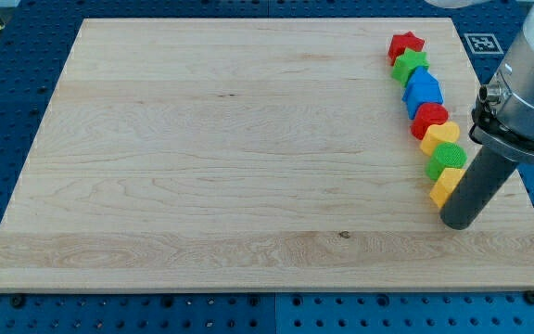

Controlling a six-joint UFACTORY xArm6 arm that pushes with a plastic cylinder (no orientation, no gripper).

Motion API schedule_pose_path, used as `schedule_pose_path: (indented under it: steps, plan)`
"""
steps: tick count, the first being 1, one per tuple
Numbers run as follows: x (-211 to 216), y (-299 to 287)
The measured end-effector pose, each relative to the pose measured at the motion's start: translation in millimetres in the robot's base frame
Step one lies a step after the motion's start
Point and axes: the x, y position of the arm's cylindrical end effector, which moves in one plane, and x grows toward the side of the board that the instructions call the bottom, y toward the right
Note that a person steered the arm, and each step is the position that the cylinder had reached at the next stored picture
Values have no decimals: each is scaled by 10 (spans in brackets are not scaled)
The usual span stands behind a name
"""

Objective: Slide the green circle towards the center of the board

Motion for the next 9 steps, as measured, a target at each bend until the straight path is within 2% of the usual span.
schedule_pose_path:
  steps: [2, 5, 9]
  plan:
    - [0, 44]
    - [-60, 733]
    - [-595, 835]
